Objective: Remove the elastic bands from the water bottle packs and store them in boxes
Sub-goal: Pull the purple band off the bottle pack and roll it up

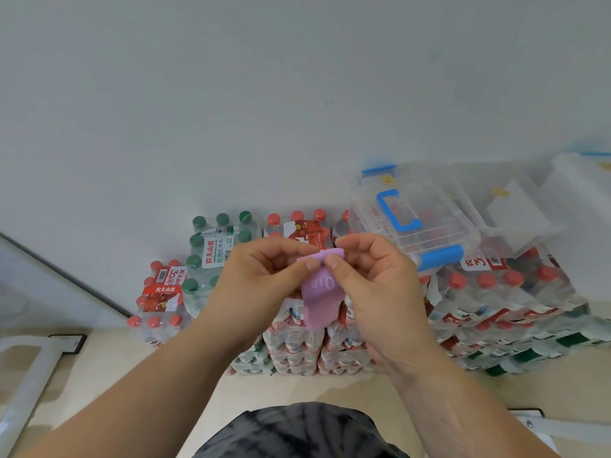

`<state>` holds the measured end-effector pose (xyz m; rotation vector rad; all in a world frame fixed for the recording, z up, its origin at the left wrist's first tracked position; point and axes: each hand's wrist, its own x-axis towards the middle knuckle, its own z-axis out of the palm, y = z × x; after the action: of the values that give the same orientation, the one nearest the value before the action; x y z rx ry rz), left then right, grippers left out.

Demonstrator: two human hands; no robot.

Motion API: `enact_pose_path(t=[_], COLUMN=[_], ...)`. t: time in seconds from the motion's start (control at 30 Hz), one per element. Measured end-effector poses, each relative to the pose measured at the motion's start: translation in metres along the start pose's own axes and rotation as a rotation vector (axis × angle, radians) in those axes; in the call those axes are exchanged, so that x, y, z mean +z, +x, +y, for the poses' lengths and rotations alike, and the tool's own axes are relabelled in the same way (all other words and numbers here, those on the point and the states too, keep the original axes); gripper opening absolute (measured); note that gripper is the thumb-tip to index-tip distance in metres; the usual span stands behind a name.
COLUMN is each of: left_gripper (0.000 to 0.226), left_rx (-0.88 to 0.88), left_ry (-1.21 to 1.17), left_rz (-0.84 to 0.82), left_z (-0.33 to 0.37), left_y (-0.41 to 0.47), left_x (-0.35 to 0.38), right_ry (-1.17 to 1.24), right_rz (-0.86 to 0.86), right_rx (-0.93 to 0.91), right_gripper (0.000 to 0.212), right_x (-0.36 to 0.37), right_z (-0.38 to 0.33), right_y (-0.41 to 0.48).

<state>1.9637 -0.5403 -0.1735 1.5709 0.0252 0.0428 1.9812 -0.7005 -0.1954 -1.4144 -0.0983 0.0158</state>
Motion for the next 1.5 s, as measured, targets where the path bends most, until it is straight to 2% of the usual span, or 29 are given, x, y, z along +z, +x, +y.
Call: enact_pose_path(t=[0.23,0.37,0.47,0.63,0.73,0.93,1.03,1.13,1.3,1.5], left_gripper=[0.025,0.021,0.030,0.014,0.016,0.017,0.010,0.015,0.019,0.020], left_rx=[0.065,0.093,0.082,0.017,-0.004,0.029,0.044,0.043,0.033,0.035], left_ry=[0.104,0.059,0.073,-0.010,-0.029,0.046,0.020,0.016,0.043,0.025], left_rz=[0.076,0.070,0.058,0.027,0.024,0.085,0.103,0.135,0.141,0.128], left_z=[-0.002,0.000,-0.001,0.002,0.003,0.000,0.000,-0.001,-0.001,-0.001], left_y=[0.002,0.000,-0.001,-0.002,-0.001,0.002,0.004,0.006,0.006,0.005], left_x=[-0.001,-0.001,-0.002,0.000,0.001,0.001,0.002,0.002,0.000,0.000], right_ry=[-0.001,0.014,-0.027,-0.047,-0.070,-0.027,0.018,-0.023,-0.045,-0.068], right_rz=[-0.031,-0.015,0.008,0.018,0.005,0.009,-0.011,-0.056,-0.087,-0.111], right_rx=[-0.027,-0.009,-0.021,-0.075,-0.103,-0.103,-0.056,-0.030,-0.042,-0.066], right_gripper=[0.025,0.015,0.010,0.019,0.026,0.015,0.021,0.033,0.039,0.036], right_x=[0.001,0.000,-0.001,-0.002,-0.002,-0.004,-0.005,-0.007,-0.011,-0.015], right_z=[-0.001,-0.002,0.001,-0.001,-0.003,-0.006,-0.006,-0.004,-0.005,-0.005], right_y=[-0.002,-0.003,-0.003,-0.002,-0.001,0.000,0.001,0.002,0.004,0.006])
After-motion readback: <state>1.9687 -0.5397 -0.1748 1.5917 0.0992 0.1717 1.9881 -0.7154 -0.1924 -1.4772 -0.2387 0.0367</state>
